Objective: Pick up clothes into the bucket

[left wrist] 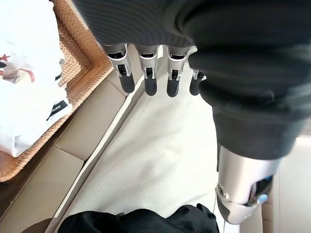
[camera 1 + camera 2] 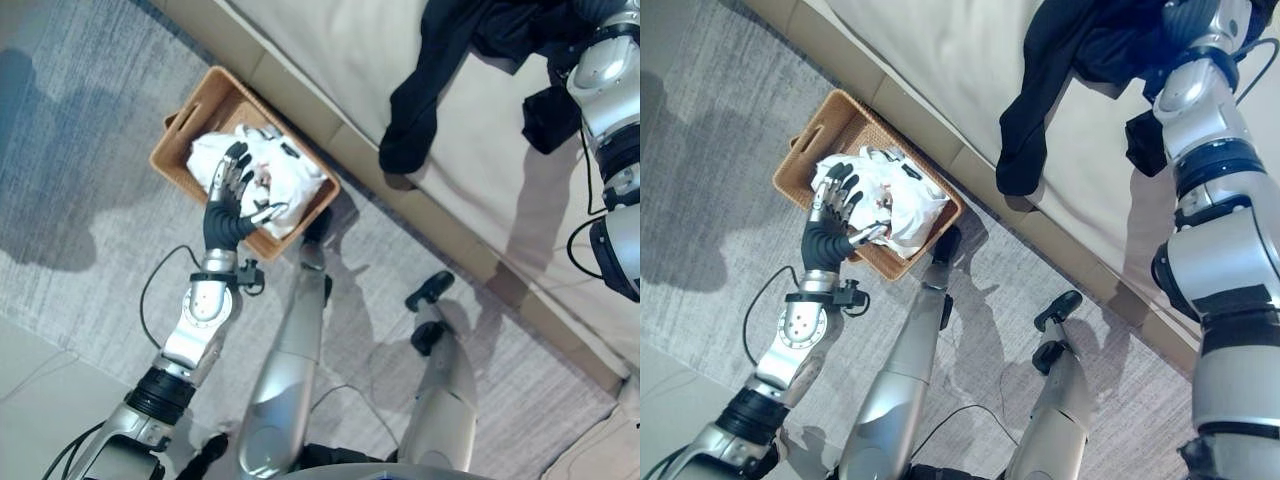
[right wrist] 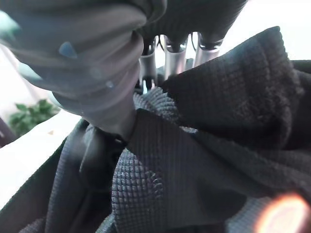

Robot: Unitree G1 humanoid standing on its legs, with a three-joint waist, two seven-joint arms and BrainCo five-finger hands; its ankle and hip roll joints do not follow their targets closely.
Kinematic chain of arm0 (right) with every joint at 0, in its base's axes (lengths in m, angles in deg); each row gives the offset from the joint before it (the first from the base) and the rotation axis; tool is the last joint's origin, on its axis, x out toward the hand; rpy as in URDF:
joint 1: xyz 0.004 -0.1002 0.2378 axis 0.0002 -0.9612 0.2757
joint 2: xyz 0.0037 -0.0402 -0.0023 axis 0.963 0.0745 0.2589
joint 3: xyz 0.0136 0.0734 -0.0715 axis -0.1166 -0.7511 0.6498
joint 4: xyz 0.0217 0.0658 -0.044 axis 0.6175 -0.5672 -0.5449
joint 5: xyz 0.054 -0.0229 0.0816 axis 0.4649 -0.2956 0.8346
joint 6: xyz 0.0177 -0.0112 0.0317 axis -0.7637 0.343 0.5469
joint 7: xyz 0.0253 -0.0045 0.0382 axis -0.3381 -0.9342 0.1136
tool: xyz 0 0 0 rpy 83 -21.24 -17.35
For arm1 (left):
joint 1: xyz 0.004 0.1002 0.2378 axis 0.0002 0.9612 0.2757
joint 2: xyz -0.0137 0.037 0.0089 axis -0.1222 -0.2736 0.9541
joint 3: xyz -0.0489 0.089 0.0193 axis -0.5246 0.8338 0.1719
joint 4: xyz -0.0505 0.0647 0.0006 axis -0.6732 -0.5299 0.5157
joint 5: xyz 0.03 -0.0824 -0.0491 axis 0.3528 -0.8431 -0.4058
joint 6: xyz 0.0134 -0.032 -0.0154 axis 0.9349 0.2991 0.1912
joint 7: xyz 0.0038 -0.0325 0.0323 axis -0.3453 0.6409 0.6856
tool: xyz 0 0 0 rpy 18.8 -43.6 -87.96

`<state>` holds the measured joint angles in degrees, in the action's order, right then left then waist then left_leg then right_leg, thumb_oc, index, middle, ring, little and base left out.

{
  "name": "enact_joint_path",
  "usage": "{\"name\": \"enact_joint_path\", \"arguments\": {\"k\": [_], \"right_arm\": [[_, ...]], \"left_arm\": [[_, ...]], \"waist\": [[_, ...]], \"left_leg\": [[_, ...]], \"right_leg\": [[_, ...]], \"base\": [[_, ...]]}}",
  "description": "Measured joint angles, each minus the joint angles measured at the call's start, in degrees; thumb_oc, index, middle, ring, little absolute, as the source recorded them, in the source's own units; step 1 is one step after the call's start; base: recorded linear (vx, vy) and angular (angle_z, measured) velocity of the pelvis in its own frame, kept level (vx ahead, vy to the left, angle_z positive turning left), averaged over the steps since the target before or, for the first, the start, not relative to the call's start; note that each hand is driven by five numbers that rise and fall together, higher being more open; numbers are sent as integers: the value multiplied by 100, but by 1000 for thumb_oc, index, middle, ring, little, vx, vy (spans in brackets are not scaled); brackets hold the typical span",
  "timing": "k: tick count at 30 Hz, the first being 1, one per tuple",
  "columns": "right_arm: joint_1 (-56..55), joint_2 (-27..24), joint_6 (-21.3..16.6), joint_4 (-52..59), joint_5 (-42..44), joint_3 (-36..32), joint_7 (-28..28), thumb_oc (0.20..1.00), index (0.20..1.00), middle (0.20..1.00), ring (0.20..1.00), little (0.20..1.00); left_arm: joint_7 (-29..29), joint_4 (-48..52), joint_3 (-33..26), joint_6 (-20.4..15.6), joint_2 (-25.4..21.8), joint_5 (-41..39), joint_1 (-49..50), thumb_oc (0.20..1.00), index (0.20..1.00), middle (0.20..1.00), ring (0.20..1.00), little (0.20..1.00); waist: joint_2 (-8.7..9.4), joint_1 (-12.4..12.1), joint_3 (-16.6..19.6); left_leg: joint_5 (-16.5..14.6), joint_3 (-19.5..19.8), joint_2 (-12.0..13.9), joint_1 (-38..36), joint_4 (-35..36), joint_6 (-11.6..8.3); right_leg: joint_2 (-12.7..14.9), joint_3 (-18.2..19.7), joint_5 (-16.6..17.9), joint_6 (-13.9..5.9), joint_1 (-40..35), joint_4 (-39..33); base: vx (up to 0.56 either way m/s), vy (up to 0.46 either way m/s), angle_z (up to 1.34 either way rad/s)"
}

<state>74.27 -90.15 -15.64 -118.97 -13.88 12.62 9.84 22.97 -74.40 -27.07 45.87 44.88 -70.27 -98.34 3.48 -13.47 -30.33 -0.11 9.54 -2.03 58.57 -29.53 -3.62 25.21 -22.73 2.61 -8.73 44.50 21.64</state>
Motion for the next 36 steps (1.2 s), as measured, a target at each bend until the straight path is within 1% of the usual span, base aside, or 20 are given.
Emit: {"name": "enact_joint_path", "arguments": {"k": [6,10,11,12,13,15,16,18,19,20,22,23,26,27,30,31,32,33,34,36], "right_arm": [[-144,53,-54,79,34,1,175,200,200,200,200,200],[-707,208,-162,474,243,-57,331,200,200,200,200,200],[-964,275,-213,821,375,-90,409,200,200,200,200,200],[-1091,349,-298,968,465,-82,507,200,200,200,200,200],[-1186,373,-311,1168,601,-142,560,200,200,200,200,200],[-1600,380,-516,1847,1038,-291,754,200,200,200,200,200],[-2036,390,-675,2311,1353,-559,902,200,200,200,200,200],[-2336,455,-799,2510,1647,-594,1095,200,200,200,200,200],[-2747,482,-867,2891,1999,-827,1281,200,200,200,200,200],[-2986,503,-937,3103,2129,-903,1367,200,200,200,200,200],[-3557,548,-1046,3379,2398,-939,1657,200,200,200,200,200],[-3846,652,-1068,3503,2611,-1095,1824,200,200,200,200,200],[-4528,791,-1135,3604,2995,-1299,2154,200,200,200,200,200],[-4706,819,-1146,3624,3093,-1378,2225,200,200,200,200,200],[-5344,1137,-1160,3728,3517,-1782,2413,200,200,200,200,200],[-5515,1264,-1162,3817,3651,-1889,2494,200,200,200,200,200],[-5620,1345,-1167,3902,3735,-1954,2523,200,200,200,200,200],[-5750,1388,-1174,3945,3801,-1950,2557,200,200,200,200,200],[-5973,1573,-1200,4234,3960,-2108,2637,200,200,200,200,200],[-6424,1801,-1213,4537,4139,-2232,2763,200,200,200,200,200]], "left_arm": [[-43,-2,-4,3,1,-11,5,1000,1000,1000,1000,1000],[-54,-9,-42,3,17,-14,9,1000,1000,1000,1000,1000],[-55,-18,-71,4,49,-35,11,1000,1000,1000,1000,1000],[-82,-6,-66,3,72,-65,1,1000,1000,1000,1000,1000],[-98,-8,-96,-1,83,-66,23,1000,1000,1000,1000,1000],[-168,-54,-117,26,132,-175,37,1000,1000,1000,1000,1000],[-209,-83,-131,28,176,-192,45,1000,1000,1000,1000,1000],[-238,-106,-176,27,179,-193,98,1000,1000,1000,1000,1000],[-268,-204,-197,21,243,-194,87,1000,1000,1000,1000,1000],[-283,-274,-207,23,271,-199,87,1000,1000,1000,1000,1000],[-337,-383,-216,25,320,-220,115,1000,1000,1000,1000,1000],[-397,-479,-231,21,340,-222,132,1000,1000,1000,1000,1000],[-505,-527,-223,18,359,-343,171,1000,1000,1000,1000,1000],[-539,-526,-230,17,369,-400,172,1000,1000,1000,1000,1000],[-621,-677,-386,9,467,-448,201,1000,1000,1000,1000,1000],[-631,-732,-468,8,488,-452,225,1000,1000,1000,1000,1000],[-639,-741,-524,7,504,-455,260,1000,1000,1000,1000,1000],[-653,-749,-553,0,523,-459,285,1000,1000,1000,1000,1000],[-686,-825,-636,-3,594,-465,327,1000,1000,1000,1000,1000],[-720,-972,-681,4,678,-535,353,1000,1000,1000,1000,1000]], "waist": [[0,15,0],[3,38,2],[5,64,3],[5,149,3],[5,118,3],[7,187,4],[12,217,6],[14,278,8],[20,347,9],[23,336,10],[50,431,13],[56,412,14],[101,490,18],[102,483,19],[131,548,22],[158,646,19],[177,617,29],[196,698,33],[226,767,35],[289,801,42]], "left_leg": [[1,-16,23,-62,-19,1],[-1,-47,90,-270,9,2],[-2,-57,127,-327,24,2],[-4,-93,162,-359,37,0],[-3,-97,170,-367,48,1],[-3,-113,245,-435,68,1],[-3,-131,272,-527,102,1],[-4,-148,278,-663,150,2],[-4,-177,296,-771,170,2],[-5,-184,305,-838,190,2],[-23,-261,369,-1039,236,-15],[-33,-272,386,-1179,257,-14],[-89,-313,479,-1475,296,-39],[-98,-318,493,-1542,307,-32],[-102,-377,557,-1886,433,-38],[-119,-431,599,-2004,480,-32],[-123,-447,606,-2047,502,-25],[-100,-478,631,-2087,501,-58],[-141,-497,652,-2156,534,-47],[-127,-573,687,-2310,566,-76]], "right_leg": [[-12,4,20,-28,-51,-8],[-87,14,55,-9,-265,-123],[-130,15,91,3,-341,-200],[-156,33,99,12,-344,-214],[-170,47,105,18,-356,-238],[-257,44,180,57,-448,-385],[-296,53,203,65,-544,-465],[-308,55,226,62,-683,-548],[-342,69,264,67,-790,-626],[-353,70,291,65,-859,-678],[-412,104,344,73,-1050,-816],[-445,111,344,74,-1206,-883],[-537,136,374,74,-1485,-1018],[-553,144,373,74,-1559,-1044],[-632,162,445,89,-1918,-1324],[-689,174,461,84,-2015,-1419],[-706,175,483,97,-2071,-1495],[-718,177,541,112,-2092,-1534],[-731,179,576,95,-2173,-1609],[-781,218,652,112,-2318,-1735]], "base": [[0,0,0],[-14,-6,-7],[-17,-28,-15],[-17,-28,-14],[-13,-32,-15],[-11,-22,-13],[-9,-6,-10],[-13,-22,-7],[-7,-26,-6],[5,-33,-9],[13,-49,-14],[12,-44,-13],[7,-51,-12],[5,-49,-12],[-3,-30,-12],[-71,-16,-17],[9,-22,-19],[-45,-23,-13],[24,-36,-12],[-16,-15,-15]]}}
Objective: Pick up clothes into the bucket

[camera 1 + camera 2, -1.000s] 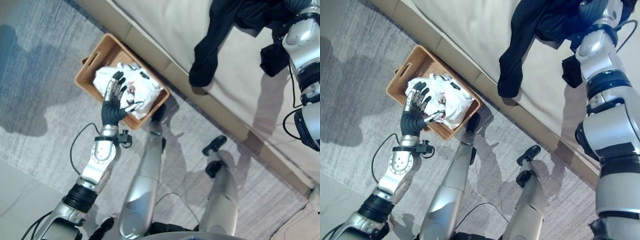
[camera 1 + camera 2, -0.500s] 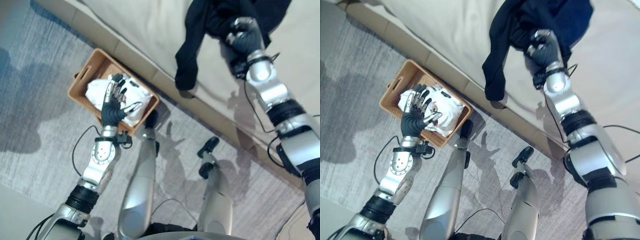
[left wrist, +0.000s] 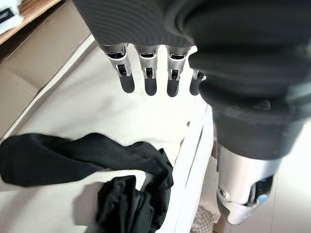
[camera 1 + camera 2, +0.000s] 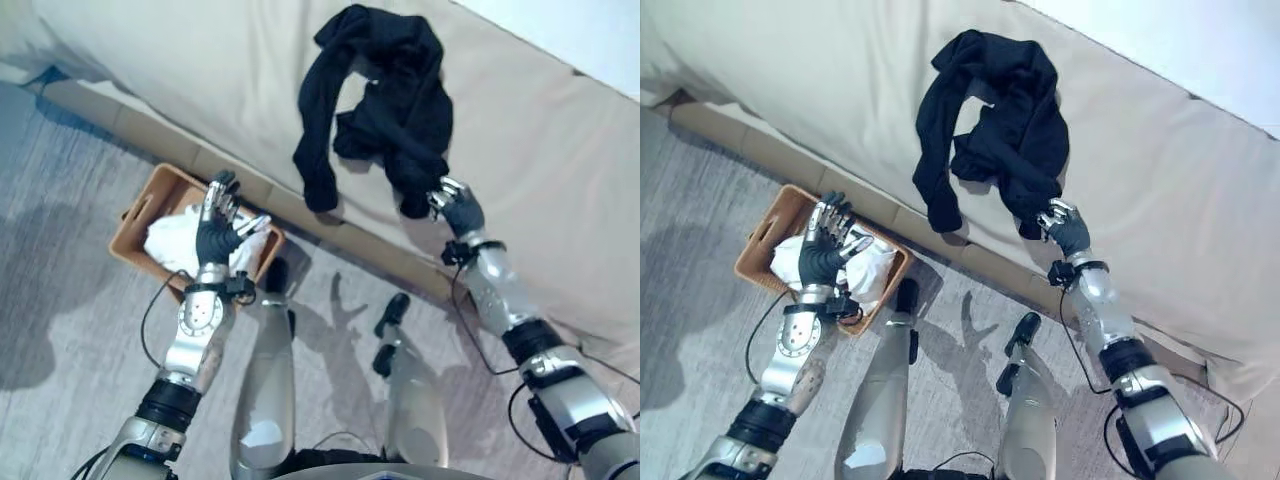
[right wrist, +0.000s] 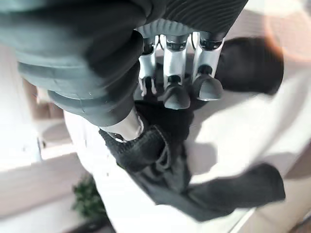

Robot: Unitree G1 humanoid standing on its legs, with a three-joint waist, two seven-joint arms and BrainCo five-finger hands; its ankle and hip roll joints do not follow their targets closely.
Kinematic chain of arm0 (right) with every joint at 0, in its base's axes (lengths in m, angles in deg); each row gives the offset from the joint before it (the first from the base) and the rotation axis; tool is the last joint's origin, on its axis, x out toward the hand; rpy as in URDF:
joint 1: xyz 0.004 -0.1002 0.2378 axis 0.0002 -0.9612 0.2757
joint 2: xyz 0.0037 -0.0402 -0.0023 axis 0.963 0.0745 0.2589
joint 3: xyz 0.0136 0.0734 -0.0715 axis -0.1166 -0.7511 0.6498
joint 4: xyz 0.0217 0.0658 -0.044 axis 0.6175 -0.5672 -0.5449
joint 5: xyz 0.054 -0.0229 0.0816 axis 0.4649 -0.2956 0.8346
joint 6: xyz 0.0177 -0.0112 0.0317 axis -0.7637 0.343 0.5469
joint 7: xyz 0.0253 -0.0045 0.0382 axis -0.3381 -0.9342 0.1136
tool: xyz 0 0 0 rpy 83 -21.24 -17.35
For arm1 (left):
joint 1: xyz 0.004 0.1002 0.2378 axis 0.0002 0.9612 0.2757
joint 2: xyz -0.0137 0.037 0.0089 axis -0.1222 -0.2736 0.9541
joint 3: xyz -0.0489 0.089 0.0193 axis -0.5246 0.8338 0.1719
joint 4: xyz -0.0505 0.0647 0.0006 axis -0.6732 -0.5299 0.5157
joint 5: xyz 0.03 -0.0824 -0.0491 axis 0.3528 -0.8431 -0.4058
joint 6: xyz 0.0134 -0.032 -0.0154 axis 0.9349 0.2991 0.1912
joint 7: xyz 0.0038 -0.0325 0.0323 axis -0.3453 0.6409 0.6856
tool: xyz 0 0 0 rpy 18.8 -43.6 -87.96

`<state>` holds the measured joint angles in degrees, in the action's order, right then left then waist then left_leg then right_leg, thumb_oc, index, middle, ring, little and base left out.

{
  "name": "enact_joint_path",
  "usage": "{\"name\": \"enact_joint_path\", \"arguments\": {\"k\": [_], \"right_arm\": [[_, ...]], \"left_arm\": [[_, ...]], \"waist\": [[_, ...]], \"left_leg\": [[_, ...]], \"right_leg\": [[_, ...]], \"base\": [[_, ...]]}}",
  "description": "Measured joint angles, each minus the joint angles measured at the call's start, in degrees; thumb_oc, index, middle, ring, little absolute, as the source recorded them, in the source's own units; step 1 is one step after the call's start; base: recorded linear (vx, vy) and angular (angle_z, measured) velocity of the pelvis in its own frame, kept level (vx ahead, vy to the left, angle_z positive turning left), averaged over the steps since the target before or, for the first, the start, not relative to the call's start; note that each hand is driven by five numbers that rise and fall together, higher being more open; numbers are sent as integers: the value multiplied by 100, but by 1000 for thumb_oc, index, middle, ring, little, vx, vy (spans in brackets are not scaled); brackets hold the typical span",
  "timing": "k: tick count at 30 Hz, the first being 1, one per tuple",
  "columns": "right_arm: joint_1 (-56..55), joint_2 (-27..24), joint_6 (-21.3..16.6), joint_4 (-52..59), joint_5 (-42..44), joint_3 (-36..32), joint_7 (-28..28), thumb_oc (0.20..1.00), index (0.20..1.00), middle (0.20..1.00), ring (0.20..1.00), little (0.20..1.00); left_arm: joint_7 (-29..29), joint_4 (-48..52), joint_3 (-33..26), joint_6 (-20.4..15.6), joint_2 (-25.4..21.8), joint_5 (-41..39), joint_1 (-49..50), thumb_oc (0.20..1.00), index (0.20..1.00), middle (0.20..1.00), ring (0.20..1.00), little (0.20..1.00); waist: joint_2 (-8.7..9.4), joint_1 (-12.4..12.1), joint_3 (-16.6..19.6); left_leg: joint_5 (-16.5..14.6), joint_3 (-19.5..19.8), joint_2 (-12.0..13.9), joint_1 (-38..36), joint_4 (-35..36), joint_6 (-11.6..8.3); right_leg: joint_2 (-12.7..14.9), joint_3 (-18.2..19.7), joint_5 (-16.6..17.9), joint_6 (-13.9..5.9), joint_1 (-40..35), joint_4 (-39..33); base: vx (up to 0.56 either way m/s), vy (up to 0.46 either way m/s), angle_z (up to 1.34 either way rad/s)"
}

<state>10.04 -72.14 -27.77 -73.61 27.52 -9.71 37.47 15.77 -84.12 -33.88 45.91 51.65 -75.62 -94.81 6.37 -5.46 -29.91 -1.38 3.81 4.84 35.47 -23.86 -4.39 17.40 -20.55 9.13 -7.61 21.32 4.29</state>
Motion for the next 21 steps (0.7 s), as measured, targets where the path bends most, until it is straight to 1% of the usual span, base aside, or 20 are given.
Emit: {"name": "enact_joint_path", "arguments": {"k": [2,4,5,7,11,13,16,18,21], "right_arm": [[-252,116,-3,108,132,-4,125,200,200,200,200,200],[-462,124,-4,237,281,-45,218,200,200,200,200,200],[-512,142,-2,318,328,-98,247,200,200,200,200,200],[-662,329,-14,617,570,-361,346,200,200,200,200,200],[-988,632,-31,1112,888,-605,515,200,200,200,200,200],[-1053,669,-57,1300,1021,-609,561,200,200,200,200,200],[-1146,721,-159,1573,1070,-853,551,200,200,200,200,200],[-1150,705,-210,1695,1068,-997,518,200,200,200,200,200],[-1131,701,-243,1980,1049,-1129,304,200,200,200,200,200]], "left_arm": [[-27,-9,-5,2,-2,-93,58,1000,1000,1000,1000,1000],[-55,-9,-35,-4,-17,-92,62,1000,1000,1000,1000,1000],[-69,-10,-59,-5,-13,-92,62,1000,1000,1000,1000,1000],[-120,-85,-163,0,9,-91,59,1000,1000,1000,1000,1000],[-152,-220,-301,12,42,-88,209,1000,1000,1000,1000,1000],[-158,-260,-345,23,47,-84,283,1000,1000,1000,1000,1000],[-178,-555,-375,58,49,-66,369,1000,1000,1000,1000,1000],[-175,-653,-374,118,54,75,363,1000,1000,1000,1000,1000],[-161,-649,-364,167,55,177,421,1000,1000,1000,1000,1000]], "waist": [[66,39,18],[128,86,58],[140,146,67],[209,181,111],[243,270,142],[281,321,215],[344,325,477],[338,331,628],[346,347,816]], "left_leg": [[-28,-79,39,-199,64,-16],[-37,-128,68,-295,121,-12],[-40,-137,84,-309,137,-6],[-31,-150,112,-359,163,-21],[-70,-190,140,-687,237,-63],[-98,-230,147,-786,253,-76],[-121,-361,177,-922,318,-84],[-126,-376,184,-992,350,-85],[-132,-399,170,-1270,485,-83]], "right_leg": [[-23,79,5,-1,-135,-79],[-34,117,3,-1,-187,-136],[-45,118,4,-1,-205,-165],[-91,129,14,12,-231,-173],[-109,147,1,22,-502,-199],[-116,181,-4,30,-575,-231],[-120,285,-4,30,-621,-267],[-121,298,-6,29,-660,-271],[-119,284,-7,28,-919,-376]], "base": [[16,-26,-19],[25,-31,-14],[31,-37,-9],[48,-37,-6],[65,-24,-5],[79,-29,-10],[56,-16,-14],[83,-7,-7],[83,-3,0]]}}
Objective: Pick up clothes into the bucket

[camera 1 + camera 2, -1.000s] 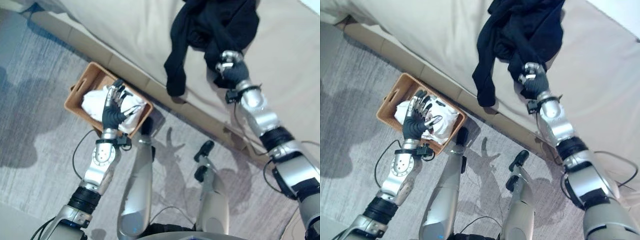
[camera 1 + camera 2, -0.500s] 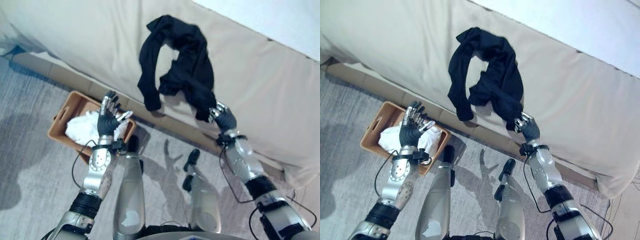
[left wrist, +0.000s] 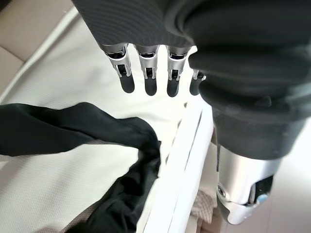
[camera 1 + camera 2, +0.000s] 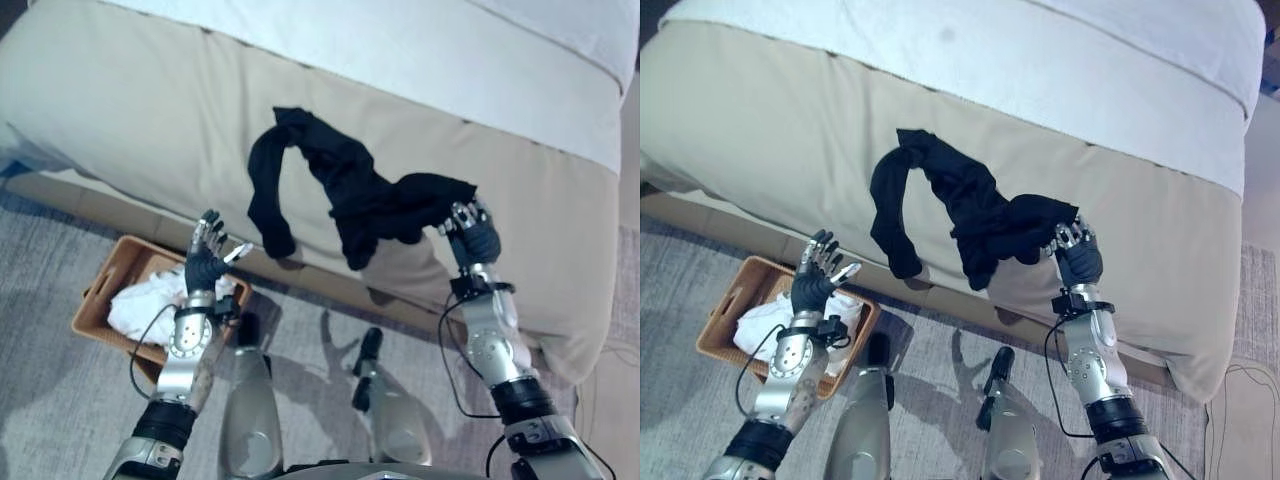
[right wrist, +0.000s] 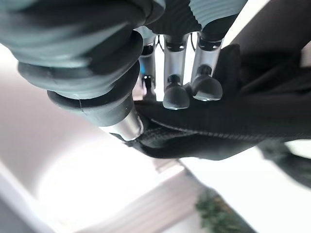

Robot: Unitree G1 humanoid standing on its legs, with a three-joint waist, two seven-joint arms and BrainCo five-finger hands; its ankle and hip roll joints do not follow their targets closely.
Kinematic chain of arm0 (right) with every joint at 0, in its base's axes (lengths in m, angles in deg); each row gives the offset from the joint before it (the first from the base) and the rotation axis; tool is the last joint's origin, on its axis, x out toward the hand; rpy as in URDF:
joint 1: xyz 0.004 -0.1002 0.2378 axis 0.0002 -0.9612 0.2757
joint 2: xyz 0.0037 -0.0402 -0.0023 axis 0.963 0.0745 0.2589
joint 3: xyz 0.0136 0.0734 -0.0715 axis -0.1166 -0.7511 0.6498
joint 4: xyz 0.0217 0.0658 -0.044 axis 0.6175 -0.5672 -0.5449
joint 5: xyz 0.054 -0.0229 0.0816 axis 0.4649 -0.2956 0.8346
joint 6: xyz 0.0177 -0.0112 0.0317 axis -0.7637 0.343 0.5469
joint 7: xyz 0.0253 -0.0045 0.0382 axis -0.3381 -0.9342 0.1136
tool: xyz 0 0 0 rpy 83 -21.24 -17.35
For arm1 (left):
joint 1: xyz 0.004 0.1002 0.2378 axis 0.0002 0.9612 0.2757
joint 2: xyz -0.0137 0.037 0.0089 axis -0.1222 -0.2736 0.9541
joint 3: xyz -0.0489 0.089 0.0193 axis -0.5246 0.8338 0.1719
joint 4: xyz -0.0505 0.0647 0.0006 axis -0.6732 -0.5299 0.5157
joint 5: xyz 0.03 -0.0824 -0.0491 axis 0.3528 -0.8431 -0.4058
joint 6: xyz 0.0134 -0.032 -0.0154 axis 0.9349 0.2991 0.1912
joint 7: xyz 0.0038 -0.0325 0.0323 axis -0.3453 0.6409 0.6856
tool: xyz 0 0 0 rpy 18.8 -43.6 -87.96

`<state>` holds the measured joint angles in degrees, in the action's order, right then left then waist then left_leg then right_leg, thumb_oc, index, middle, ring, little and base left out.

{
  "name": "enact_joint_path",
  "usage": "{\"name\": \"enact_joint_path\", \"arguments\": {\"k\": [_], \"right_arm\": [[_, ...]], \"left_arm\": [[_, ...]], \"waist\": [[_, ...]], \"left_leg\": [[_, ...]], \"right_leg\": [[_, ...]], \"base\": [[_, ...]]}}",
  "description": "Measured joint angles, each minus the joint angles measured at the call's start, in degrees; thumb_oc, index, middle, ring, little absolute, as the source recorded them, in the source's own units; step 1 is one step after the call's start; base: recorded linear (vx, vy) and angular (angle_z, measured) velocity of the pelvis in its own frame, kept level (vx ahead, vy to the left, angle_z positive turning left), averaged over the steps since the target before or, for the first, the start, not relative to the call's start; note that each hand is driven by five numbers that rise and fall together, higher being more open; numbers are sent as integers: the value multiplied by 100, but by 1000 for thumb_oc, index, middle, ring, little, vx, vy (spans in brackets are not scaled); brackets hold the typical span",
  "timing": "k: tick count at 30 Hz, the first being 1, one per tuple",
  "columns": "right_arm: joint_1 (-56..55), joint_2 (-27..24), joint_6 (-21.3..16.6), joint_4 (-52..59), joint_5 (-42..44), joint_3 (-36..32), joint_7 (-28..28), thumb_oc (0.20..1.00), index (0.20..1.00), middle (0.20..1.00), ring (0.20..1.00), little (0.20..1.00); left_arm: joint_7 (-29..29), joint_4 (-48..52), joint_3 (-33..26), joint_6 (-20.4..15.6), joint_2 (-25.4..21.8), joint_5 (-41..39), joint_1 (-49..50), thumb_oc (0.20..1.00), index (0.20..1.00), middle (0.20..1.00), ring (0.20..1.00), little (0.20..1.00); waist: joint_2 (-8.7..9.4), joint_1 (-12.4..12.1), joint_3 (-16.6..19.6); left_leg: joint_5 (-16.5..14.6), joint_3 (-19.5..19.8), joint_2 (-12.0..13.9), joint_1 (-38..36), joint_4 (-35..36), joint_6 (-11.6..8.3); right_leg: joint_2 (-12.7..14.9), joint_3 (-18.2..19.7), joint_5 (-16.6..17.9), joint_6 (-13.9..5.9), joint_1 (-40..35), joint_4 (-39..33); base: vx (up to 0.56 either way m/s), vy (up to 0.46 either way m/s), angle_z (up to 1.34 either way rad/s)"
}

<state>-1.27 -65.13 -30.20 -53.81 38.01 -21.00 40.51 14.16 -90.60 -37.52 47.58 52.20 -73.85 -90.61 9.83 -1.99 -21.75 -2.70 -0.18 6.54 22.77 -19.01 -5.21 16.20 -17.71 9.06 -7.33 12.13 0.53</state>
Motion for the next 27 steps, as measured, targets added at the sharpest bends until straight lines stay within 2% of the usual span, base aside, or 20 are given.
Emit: {"name": "enact_joint_path", "arguments": {"k": [2,3,5,10,13,15,20,24,27], "right_arm": [[-1,-3,-76,193,-53,-34,-99,200,200,200,200,200],[-3,-23,-111,260,-98,-57,-149,200,200,200,200,200],[94,-182,-105,438,-346,-34,-358,200,200,200,200,200],[270,-686,-39,484,-466,-26,-545,200,200,200,200,200],[503,-1123,41,521,-511,4,-546,200,200,200,200,200],[797,-1625,92,609,-547,24,-543,200,200,200,200,200],[1406,-2178,172,834,-527,367,-445,200,200,200,200,200],[1605,-2403,201,850,-313,611,-344,200,200,200,200,200],[1804,-2443,309,852,-140,907,-263,200,200,200,200,200]], "left_arm": [[2,4,9,40,-33,199,70,1000,1000,1000,1000,1000],[-5,16,33,58,-48,215,115,1000,1000,1000,1000,1000],[-35,25,34,104,-62,279,254,1000,1000,1000,1000,1000],[-190,29,169,248,-60,421,460,1000,1000,1000,1000,1000],[-259,26,162,306,-93,421,497,1000,1000,1000,1000,1000],[-343,29,160,326,-125,422,513,1000,1000,1000,1000,1000],[-461,25,215,446,-183,425,547,1000,1000,1000,1000,1000],[-573,26,537,503,-181,431,491,1000,1000,1000,1000,1000],[-631,21,717,611,-182,419,266,1000,1000,1000,1000,1000]], "waist": [[-2,-8,136],[4,31,312],[12,119,463],[37,117,838],[44,136,898],[53,188,1006],[41,287,1319],[27,310,1597],[19,436,1642]], "left_leg": [[-1,-35,7,-126,48,-12],[-12,-40,12,-139,82,-20],[-12,-89,14,-380,209,-36],[-13,-212,30,-709,441,-42],[-13,-281,57,-894,543,-44],[22,-327,92,-1100,679,-81],[99,-497,159,-1556,1051,-144],[136,-611,173,-1840,1292,-152],[209,-655,173,-2029,1465,-170]], "right_leg": [[-3,11,-10,-14,-104,-29],[0,12,-18,-17,-113,-58],[-14,28,-4,-40,-280,-80],[-51,131,-41,-30,-466,-188],[-86,171,-38,-36,-592,-250],[-136,214,-23,-56,-686,-269],[-214,316,-16,-68,-890,-351],[-243,393,-20,-69,-1017,-415],[-255,414,-22,-69,-1108,-442]], "base": [[84,-15,-4],[94,-20,-2],[62,-7,-6],[57,-3,-11],[45,0,-13],[69,9,-11],[42,7,-15],[28,2,-13],[30,4,-5]]}}
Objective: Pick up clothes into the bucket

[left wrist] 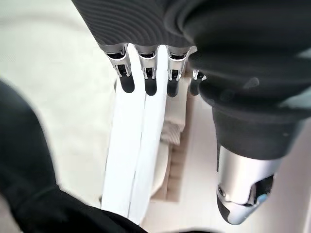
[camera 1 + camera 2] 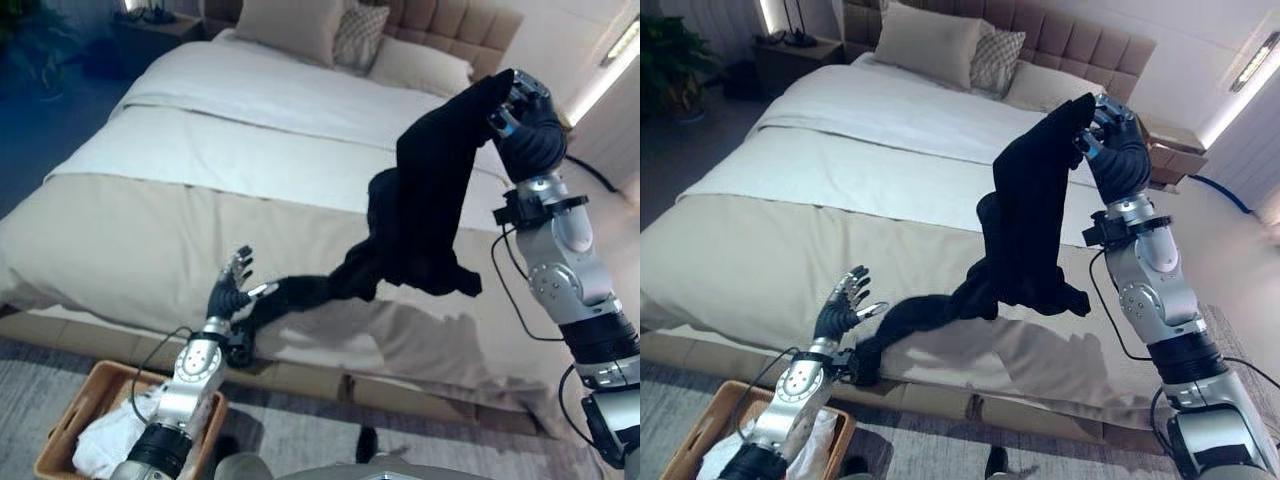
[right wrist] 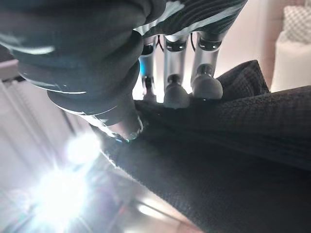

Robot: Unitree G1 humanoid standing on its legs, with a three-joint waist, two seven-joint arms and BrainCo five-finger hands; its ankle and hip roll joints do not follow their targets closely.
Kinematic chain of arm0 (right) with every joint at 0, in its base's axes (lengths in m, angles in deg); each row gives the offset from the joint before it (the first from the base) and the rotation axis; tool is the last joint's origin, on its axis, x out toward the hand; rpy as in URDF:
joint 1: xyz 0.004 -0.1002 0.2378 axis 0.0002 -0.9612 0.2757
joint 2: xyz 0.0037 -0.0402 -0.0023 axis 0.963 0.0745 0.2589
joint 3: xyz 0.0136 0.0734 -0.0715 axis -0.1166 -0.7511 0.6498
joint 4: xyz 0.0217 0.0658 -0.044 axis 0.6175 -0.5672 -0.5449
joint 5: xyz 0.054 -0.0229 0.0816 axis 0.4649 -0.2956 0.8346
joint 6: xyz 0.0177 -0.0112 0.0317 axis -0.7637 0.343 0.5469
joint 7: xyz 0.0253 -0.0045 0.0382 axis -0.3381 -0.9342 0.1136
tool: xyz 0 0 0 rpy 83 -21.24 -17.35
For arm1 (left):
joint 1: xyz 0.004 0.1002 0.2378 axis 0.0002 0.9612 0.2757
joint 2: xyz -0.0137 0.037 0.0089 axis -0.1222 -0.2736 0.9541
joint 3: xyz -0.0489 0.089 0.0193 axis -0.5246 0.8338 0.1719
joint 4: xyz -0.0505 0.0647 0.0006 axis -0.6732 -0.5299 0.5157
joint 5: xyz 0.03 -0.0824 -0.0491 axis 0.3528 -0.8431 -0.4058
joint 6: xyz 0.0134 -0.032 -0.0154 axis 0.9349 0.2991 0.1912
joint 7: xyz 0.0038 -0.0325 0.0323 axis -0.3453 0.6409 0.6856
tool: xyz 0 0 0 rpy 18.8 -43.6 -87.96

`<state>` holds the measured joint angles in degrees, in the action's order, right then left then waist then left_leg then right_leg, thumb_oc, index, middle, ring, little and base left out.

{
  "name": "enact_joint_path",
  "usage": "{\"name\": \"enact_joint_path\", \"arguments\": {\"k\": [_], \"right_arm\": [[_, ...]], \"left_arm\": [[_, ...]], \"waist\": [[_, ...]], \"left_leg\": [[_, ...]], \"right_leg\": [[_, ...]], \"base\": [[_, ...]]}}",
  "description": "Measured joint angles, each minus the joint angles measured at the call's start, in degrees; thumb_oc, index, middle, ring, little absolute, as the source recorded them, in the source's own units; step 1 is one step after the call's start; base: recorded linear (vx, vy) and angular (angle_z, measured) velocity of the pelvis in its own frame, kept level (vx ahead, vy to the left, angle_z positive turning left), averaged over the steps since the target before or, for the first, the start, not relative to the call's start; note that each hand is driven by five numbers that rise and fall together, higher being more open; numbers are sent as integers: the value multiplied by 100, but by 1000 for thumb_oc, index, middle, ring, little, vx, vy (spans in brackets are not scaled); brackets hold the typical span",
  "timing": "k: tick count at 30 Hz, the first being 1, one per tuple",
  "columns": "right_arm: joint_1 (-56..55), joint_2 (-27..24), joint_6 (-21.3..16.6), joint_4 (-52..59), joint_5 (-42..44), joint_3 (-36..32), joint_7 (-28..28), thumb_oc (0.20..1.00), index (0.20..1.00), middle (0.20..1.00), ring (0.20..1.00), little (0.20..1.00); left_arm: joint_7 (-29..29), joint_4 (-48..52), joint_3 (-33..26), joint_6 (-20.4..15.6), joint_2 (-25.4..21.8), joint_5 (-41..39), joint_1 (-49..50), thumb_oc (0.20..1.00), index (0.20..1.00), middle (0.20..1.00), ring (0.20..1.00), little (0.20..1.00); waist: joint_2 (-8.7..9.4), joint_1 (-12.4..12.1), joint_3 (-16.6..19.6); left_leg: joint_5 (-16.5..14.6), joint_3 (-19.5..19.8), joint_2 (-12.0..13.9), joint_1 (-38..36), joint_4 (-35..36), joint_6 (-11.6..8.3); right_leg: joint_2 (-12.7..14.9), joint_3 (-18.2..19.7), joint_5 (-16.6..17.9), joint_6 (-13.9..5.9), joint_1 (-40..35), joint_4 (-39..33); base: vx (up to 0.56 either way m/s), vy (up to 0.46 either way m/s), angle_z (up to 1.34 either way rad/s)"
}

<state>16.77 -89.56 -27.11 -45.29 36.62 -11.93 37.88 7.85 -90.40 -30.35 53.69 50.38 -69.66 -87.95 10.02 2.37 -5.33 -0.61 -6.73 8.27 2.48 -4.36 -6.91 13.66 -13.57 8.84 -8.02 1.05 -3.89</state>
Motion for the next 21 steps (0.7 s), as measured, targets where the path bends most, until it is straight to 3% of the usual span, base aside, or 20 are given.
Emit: {"name": "enact_joint_path", "arguments": {"k": [5,12,21], "right_arm": [[168,-7,126,11,122,389,130,200,200,200,200,200],[328,-53,440,11,166,1123,236,200,200,200,200,200],[354,-179,603,9,169,1327,280,200,200,200,200,200]], "left_arm": [[-136,-11,351,103,21,-22,-732,1000,1000,1000,1000,1000],[-302,-68,1279,226,313,-579,-1940,1000,1000,1000,1000,1000],[-364,-406,1723,498,634,-1262,-2291,1000,1000,1000,1000,1000]], "waist": [[-42,54,142],[-181,292,366],[-253,328,412]], "left_leg": [[83,-81,21,-163,187,7],[175,-114,35,-353,400,-2],[209,-170,52,-525,521,7]], "right_leg": [[-37,54,-1,-1,-49,-35],[-70,89,-18,-25,-113,-39],[-94,138,-26,-34,-192,-52]], "base": [[15,1,-6],[7,0,-3],[2,1,-2]]}}
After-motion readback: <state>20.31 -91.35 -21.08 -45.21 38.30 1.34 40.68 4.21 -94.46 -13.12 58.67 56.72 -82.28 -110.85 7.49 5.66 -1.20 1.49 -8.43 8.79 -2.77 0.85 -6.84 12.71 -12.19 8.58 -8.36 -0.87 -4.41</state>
